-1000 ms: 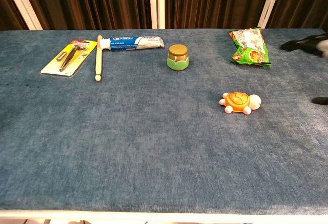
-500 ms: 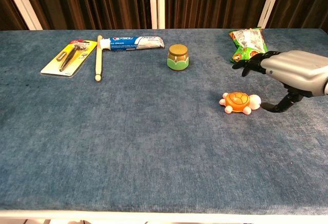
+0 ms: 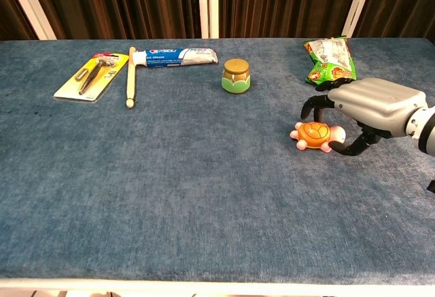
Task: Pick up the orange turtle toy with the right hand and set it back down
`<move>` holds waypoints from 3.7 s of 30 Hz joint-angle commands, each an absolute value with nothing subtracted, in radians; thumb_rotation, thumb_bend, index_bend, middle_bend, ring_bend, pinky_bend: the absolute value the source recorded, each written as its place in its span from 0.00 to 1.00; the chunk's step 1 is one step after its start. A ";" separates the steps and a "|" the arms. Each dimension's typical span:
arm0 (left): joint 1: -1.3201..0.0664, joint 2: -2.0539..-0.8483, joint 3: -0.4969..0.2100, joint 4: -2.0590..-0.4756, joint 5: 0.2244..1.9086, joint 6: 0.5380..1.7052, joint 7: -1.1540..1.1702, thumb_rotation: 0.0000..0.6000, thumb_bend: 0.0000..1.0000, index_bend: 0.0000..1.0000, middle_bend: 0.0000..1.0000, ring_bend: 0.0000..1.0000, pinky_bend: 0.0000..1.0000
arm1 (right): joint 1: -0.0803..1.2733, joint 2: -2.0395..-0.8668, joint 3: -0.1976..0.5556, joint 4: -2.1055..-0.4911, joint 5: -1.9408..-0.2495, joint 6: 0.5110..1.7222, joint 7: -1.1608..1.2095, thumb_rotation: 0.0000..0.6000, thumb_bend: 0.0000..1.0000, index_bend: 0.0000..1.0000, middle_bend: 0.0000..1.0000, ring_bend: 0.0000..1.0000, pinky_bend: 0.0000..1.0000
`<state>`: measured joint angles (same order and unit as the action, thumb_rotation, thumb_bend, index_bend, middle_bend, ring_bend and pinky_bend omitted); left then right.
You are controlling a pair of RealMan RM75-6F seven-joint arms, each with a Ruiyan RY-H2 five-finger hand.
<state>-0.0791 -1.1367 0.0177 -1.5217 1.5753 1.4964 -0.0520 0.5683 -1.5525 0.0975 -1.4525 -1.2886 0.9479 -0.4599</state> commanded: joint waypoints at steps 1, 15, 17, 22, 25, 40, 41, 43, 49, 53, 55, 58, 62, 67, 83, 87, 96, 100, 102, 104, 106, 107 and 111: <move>-0.078 -1.136 0.016 -1.519 1.574 1.498 -0.056 1.00 0.00 0.04 0.02 0.00 0.00 | 0.573 -1.571 0.092 -1.430 -1.306 0.961 -0.448 1.00 0.33 0.36 0.39 0.02 0.00; -0.078 -1.134 0.016 -1.513 1.575 1.498 -0.065 1.00 0.00 0.04 0.02 0.00 0.00 | 0.560 -1.642 0.074 -1.307 -1.423 1.081 -0.349 1.00 0.51 1.00 0.92 0.42 0.00; -0.078 -1.135 0.016 -1.513 1.576 1.497 -0.064 1.00 0.00 0.04 0.02 0.00 0.00 | 0.556 -1.639 0.073 -1.305 -1.422 1.084 -0.346 1.00 0.47 1.00 0.91 0.42 0.00; -0.080 -1.136 0.017 -1.516 1.577 1.493 -0.058 1.00 0.00 0.04 0.02 0.00 0.00 | 0.554 -1.601 0.069 -1.337 -1.387 1.049 -0.380 1.00 0.24 0.57 0.56 0.21 0.00; -0.081 -1.136 0.017 -1.517 1.577 1.491 -0.054 1.00 0.00 0.04 0.02 0.00 0.00 | 0.552 -1.584 0.078 -1.369 -1.363 1.045 -0.393 1.00 0.14 0.26 0.30 0.03 0.00; -0.081 -1.136 0.019 -1.520 1.576 1.488 -0.052 1.00 0.00 0.05 0.02 0.00 0.00 | 0.552 -1.567 0.067 -1.418 -1.372 1.051 -0.404 1.00 0.22 0.25 0.33 0.00 0.00; -0.080 -1.136 0.018 -1.519 1.575 1.488 -0.053 1.00 0.00 0.05 0.02 0.00 0.00 | 0.553 -1.571 0.066 -1.415 -1.374 1.051 -0.404 1.00 0.23 0.27 0.35 0.00 0.00; -0.080 -1.137 0.018 -1.517 1.572 1.487 -0.056 1.00 0.00 0.05 0.02 0.00 0.00 | 0.554 -1.578 0.066 -1.408 -1.375 1.052 -0.408 1.00 0.26 0.28 0.38 0.00 0.00; -0.079 -1.137 0.019 -1.510 1.572 1.485 -0.064 1.00 0.00 0.05 0.02 0.00 0.00 | 0.556 -1.599 0.064 -1.380 -1.357 1.045 -0.447 1.00 0.31 0.48 0.49 0.09 0.00; -0.079 -1.138 0.020 -1.507 1.571 1.485 -0.068 1.00 0.00 0.05 0.02 0.00 0.00 | 0.552 -1.620 0.069 -1.364 -1.353 1.062 -0.463 1.00 0.34 0.73 0.62 0.19 0.00; -0.079 -1.138 0.019 -1.506 1.572 1.486 -0.070 1.00 0.00 0.05 0.02 0.00 0.00 | 0.548 -1.636 0.072 -1.350 -1.369 1.088 -0.454 1.00 0.39 0.87 0.72 0.26 0.00; -0.079 -1.137 0.019 -1.506 1.573 1.487 -0.070 1.00 0.00 0.05 0.02 0.00 0.00 | 0.545 -1.655 0.072 -1.324 -1.405 1.125 -0.425 1.00 0.46 1.00 0.85 0.36 0.00; -0.079 -1.136 0.019 -1.507 1.573 1.486 -0.070 1.00 0.00 0.05 0.02 0.00 0.00 | 0.542 -1.664 0.070 -1.301 -1.424 1.143 -0.406 1.00 0.47 1.00 0.89 0.39 0.00; -0.079 -1.135 0.018 -1.508 1.573 1.486 -0.069 1.00 0.00 0.05 0.02 0.00 0.00 | 0.541 -1.657 0.067 -1.293 -1.435 1.141 -0.383 1.00 0.37 0.90 0.79 0.35 0.00; -0.081 -1.134 0.018 -1.516 1.572 1.482 -0.059 1.00 0.00 0.05 0.02 0.00 0.00 | 0.536 -1.604 0.070 -1.347 -1.410 1.113 -0.390 1.00 0.16 0.31 0.32 0.03 0.00; -0.081 -1.134 0.019 -1.515 1.571 1.481 -0.060 1.00 0.00 0.05 0.02 0.00 0.00 | 0.538 -1.607 0.066 -1.346 -1.403 1.098 -0.393 1.00 0.17 0.33 0.38 0.03 0.00; -0.079 -1.134 0.019 -1.510 1.567 1.480 -0.067 1.00 0.00 0.05 0.02 0.00 0.00 | 0.545 -1.635 0.068 -1.322 -1.410 1.096 -0.389 1.00 0.25 0.53 0.49 0.11 0.00; -0.077 -1.134 0.020 -1.505 1.567 1.481 -0.073 1.00 0.00 0.05 0.02 0.00 0.00 | 0.549 -1.646 0.069 -1.310 -1.385 1.068 -0.411 1.00 0.33 0.72 0.62 0.21 0.00; -0.077 -1.135 0.020 -1.503 1.566 1.482 -0.075 1.00 0.00 0.05 0.02 0.00 0.00 | 0.550 -1.653 0.070 -1.306 -1.384 1.070 -0.420 1.00 0.35 0.81 0.69 0.26 0.00; -0.076 -1.135 0.020 -1.501 1.567 1.483 -0.077 1.00 0.00 0.05 0.02 0.00 0.00 | 0.547 -1.665 0.073 -1.298 -1.393 1.090 -0.420 1.00 0.41 0.93 0.79 0.34 0.00; -0.076 -1.135 0.020 -1.499 1.568 1.483 -0.079 1.00 0.00 0.05 0.02 0.00 0.00 | 0.543 -1.674 0.074 -1.287 -1.411 1.116 -0.409 1.00 0.45 0.99 0.86 0.39 0.00; -0.076 -1.135 0.020 -1.499 1.568 1.484 -0.079 1.00 0.00 0.05 0.02 0.00 0.00 | 0.542 -1.675 0.074 -1.285 -1.417 1.123 -0.406 1.00 0.46 1.00 0.88 0.41 0.00; -0.076 -1.135 0.020 -1.499 1.569 1.485 -0.079 1.00 0.00 0.05 0.02 0.00 0.00 | 0.537 -1.674 0.074 -1.280 -1.439 1.152 -0.385 1.00 0.46 1.00 0.90 0.43 0.00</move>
